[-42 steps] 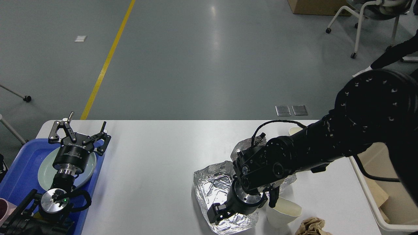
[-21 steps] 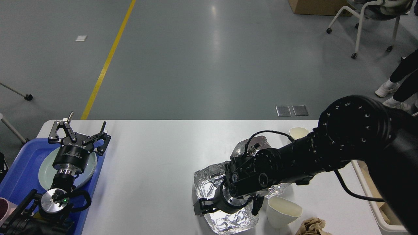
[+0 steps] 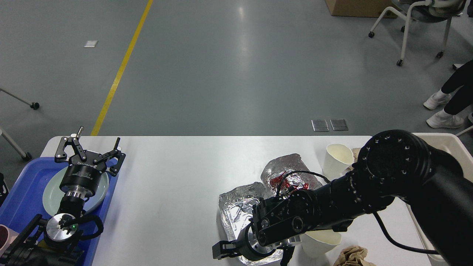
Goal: Tidy desktop
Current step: 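Lower the right gripper and grasp the edge of the empty foil tray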
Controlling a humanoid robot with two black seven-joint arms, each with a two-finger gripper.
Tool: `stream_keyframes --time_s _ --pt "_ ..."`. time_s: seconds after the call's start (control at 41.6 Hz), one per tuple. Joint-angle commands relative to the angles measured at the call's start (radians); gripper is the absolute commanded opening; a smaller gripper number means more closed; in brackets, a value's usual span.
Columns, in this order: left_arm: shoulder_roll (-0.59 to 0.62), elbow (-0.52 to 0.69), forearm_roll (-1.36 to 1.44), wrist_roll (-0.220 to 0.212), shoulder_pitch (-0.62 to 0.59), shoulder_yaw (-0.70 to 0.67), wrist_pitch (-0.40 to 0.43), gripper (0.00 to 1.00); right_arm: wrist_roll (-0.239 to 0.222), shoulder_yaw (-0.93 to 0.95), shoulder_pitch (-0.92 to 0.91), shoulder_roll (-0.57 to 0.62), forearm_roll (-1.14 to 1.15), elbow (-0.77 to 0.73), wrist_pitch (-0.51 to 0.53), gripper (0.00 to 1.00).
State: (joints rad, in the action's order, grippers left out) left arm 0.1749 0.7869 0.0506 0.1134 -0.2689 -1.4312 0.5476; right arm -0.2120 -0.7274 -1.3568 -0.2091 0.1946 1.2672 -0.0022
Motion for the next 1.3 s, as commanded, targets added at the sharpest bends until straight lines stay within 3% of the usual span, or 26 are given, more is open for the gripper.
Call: stream_keyframes --time_s 0.0,0.168,0.288,0.409,0.505,0.601,0.625,1.058,1.274 --pt "0.000 0.000 0.000 0.000 0.000 0.000 0.000 0.96 -0.001 0.000 0.018 0.001 0.037 -0.018 -0.004 0.91" --pt "0.000 0.000 0.000 0.000 0.001 0.000 0.000 0.96 0.000 -0.003 0.062 -0.001 0.060 -0.057 -0.004 0.77" --pt "0.000 0.000 0.000 0.000 0.000 0.000 0.000 0.96 0.002 -0.001 0.099 0.001 0.088 -0.092 -0.004 0.73" --pt "0.000 0.000 0.000 0.000 0.001 0.000 0.000 0.96 0.002 -0.003 0.102 -0.001 0.091 -0.095 -0.004 0.57" --pt "0.000 0.000 0.000 0.000 -0.001 0.000 0.000 0.96 0.002 -0.004 0.102 -0.001 0.091 -0.094 -0.002 0.37" --pt "0.000 0.000 0.000 0.000 0.001 0.000 0.000 0.96 0.000 -0.007 0.102 -0.003 0.086 -0.094 0.001 0.04" --pt "0.000 0.000 0.000 0.000 0.001 0.000 0.000 0.96 0.000 -0.007 0.100 -0.003 0.085 -0.094 0.001 0.00" --pt "0.000 0.000 0.000 0.000 -0.001 0.000 0.000 0.96 0.000 -0.001 0.056 -0.003 0.046 -0.077 -0.002 0.00" --pt "0.000 0.000 0.000 0.000 -0.001 0.000 0.000 0.96 0.010 -0.003 -0.094 0.025 -0.076 0.049 0.011 0.00"
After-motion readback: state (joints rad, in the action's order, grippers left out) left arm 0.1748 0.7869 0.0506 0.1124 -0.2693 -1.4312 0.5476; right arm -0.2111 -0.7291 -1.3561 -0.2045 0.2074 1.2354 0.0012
